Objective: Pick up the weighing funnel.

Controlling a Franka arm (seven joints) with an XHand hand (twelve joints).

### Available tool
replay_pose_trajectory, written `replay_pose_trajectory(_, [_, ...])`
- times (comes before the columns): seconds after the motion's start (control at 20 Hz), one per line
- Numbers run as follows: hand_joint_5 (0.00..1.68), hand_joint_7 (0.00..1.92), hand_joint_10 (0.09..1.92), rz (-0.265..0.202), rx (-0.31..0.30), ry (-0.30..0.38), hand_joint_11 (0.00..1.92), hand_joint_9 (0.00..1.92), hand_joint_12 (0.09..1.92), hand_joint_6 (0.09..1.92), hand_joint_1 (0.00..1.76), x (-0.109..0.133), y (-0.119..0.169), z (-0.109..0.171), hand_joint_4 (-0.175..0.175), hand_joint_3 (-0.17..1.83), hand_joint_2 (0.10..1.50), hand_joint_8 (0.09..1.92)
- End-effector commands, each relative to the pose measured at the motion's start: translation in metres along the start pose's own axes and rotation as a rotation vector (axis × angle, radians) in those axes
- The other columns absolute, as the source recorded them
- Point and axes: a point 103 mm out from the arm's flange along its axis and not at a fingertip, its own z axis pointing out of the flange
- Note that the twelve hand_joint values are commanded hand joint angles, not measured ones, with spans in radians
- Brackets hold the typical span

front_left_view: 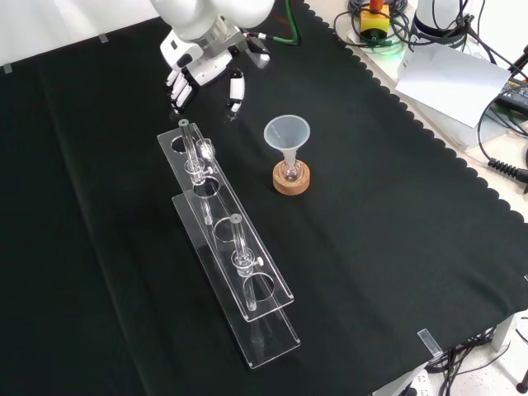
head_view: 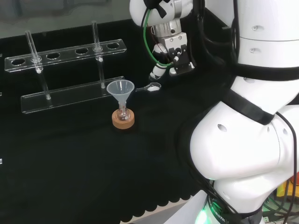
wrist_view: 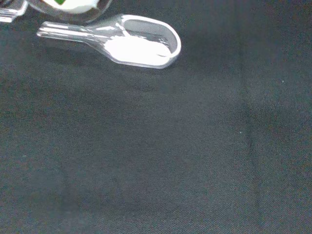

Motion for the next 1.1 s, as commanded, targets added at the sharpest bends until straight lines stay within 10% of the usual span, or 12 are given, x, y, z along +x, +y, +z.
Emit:
replay_pose_trajectory(0.05, [0.56, 0.38, 0.62, -0.009, 0.005, 0.045, 0.39, 0.61, 1.32, 0.09, 0.82, -0.014, 0.016, 0.019, -0.064, 0.51, 0.67, 0.69])
replay_pose_trajectory(1.1, [0.6, 0.41, 0.59, -0.093, 0.053, 0.049, 0.42, 0.64, 1.3, 0.1, 0.84, -0.001, 0.037, 0.048, -0.058, 0.53, 0.64, 0.69])
